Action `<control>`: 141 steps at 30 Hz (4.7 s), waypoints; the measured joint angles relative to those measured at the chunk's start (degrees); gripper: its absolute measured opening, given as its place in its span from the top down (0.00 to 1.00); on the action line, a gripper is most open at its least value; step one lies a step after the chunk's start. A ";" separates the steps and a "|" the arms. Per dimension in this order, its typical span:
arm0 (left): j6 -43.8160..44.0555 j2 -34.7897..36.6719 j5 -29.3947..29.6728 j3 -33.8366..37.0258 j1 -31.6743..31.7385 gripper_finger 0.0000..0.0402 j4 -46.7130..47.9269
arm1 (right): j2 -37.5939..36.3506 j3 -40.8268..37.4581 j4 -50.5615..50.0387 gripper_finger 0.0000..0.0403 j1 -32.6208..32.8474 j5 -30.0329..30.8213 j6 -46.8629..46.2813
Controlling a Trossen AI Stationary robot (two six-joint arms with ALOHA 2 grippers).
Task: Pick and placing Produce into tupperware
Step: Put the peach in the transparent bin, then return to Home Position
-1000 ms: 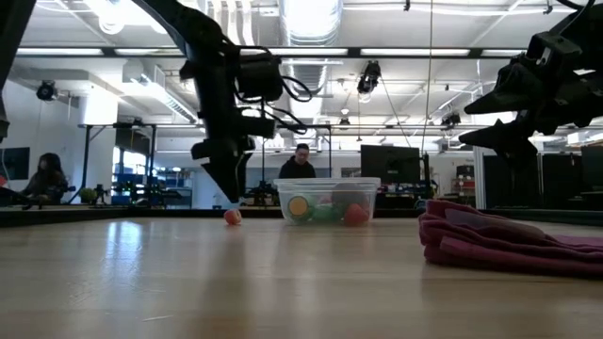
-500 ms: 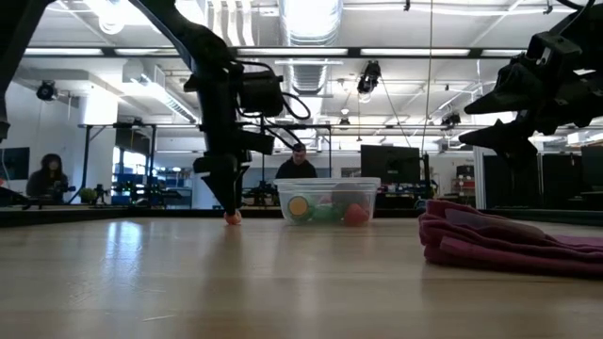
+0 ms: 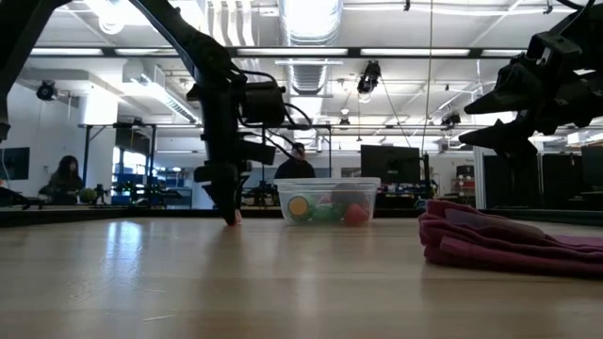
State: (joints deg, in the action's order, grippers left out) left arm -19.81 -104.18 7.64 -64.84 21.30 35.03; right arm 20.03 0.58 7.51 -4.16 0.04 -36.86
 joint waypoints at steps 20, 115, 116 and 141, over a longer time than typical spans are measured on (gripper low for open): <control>3.69 0.16 0.44 -0.58 0.02 0.80 -0.03 | 0.00 0.00 0.00 0.46 0.02 0.02 -0.01; 42.95 99.55 -16.37 43.90 -14.97 0.41 -17.35 | 0.00 0.00 0.02 0.46 0.01 0.02 0.00; 42.97 99.49 -16.11 45.04 -14.97 0.41 -16.06 | -0.02 0.00 0.00 0.46 0.01 0.01 0.00; 46.61 100.46 -14.41 63.43 -14.95 0.41 -34.62 | -0.02 0.00 0.04 0.46 0.01 0.02 0.00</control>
State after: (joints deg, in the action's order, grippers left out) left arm 26.80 -3.72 -6.77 -1.41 6.35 0.41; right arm 20.01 0.58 7.55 -4.15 0.05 -36.86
